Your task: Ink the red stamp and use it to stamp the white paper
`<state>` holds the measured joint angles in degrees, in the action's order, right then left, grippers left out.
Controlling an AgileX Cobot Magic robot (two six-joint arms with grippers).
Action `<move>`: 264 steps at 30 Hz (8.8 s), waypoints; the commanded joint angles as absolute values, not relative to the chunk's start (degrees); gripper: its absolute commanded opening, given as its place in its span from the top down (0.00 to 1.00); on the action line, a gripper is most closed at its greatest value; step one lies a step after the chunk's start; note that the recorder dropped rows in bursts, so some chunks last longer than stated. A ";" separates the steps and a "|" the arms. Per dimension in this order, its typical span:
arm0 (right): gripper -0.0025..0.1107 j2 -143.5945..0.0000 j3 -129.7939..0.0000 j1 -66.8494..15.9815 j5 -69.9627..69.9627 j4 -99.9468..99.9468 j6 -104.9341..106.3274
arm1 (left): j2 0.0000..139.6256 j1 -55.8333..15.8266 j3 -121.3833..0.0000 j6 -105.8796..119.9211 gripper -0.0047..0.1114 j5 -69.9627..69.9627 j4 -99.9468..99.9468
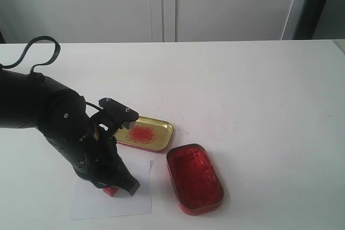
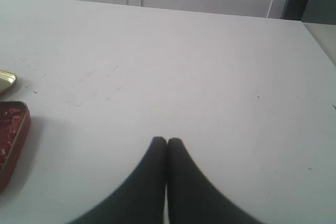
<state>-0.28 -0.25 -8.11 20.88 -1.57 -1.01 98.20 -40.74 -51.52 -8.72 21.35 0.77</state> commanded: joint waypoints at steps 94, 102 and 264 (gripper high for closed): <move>0.98 0.00 0.00 -7.83 19.90 -1.74 -1.25 | 91.18 -40.69 -49.43 -9.05 0.96 23.79 -2.85; 0.98 0.00 0.00 -7.83 19.90 -1.74 -1.25 | 91.18 -40.69 -49.43 -9.05 0.96 23.79 -2.85; 0.98 0.00 0.00 -7.83 20.03 -1.74 -2.42 | 105.39 -1.32 -55.45 55.14 0.51 35.52 -54.15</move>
<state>-0.28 -0.25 -8.11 20.88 -1.57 -2.26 106.79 -1.46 -55.45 55.49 34.62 -54.65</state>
